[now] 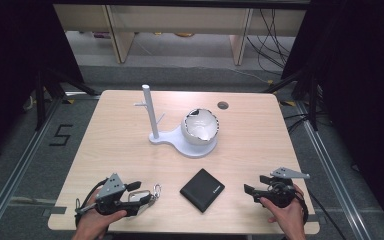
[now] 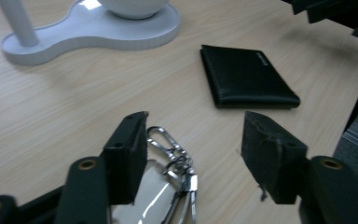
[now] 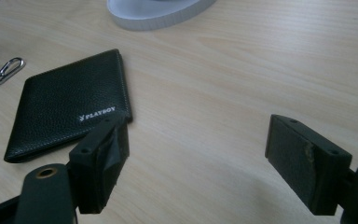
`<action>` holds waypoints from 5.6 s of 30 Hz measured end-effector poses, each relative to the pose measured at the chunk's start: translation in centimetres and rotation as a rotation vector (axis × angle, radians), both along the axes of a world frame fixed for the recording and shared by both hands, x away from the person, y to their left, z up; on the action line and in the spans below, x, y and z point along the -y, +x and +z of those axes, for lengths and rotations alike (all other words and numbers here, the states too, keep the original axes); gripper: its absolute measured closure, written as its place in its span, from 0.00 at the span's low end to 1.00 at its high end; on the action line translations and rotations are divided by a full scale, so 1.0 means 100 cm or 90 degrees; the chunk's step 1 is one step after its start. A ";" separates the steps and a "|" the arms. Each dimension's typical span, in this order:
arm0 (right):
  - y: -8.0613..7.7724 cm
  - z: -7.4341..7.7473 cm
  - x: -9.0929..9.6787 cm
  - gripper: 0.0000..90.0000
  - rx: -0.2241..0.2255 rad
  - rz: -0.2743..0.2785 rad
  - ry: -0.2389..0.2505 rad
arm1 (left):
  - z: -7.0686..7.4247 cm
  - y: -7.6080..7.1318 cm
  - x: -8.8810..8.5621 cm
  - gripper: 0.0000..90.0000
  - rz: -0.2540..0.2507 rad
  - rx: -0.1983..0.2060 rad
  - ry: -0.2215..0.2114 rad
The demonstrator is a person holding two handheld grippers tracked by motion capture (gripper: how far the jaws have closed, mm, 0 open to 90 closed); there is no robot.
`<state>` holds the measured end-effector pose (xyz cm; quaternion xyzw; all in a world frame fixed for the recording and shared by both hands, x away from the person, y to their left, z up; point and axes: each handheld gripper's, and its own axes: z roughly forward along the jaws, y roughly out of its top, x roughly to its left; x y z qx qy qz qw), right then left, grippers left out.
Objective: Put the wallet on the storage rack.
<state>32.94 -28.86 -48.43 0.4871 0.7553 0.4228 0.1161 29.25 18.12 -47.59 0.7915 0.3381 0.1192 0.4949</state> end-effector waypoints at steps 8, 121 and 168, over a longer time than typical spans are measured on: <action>0.011 0.013 -0.013 0.29 -0.021 0.041 0.018 | -0.002 -0.001 0.031 0.69 -0.045 0.001 0.044; 0.063 0.036 -0.069 0.88 -0.096 0.172 0.210 | 0.002 0.018 0.057 0.32 -0.103 -0.008 0.145; 0.181 0.110 -0.058 0.88 -0.038 0.010 0.209 | -0.003 0.010 0.019 0.28 -0.051 -0.008 0.158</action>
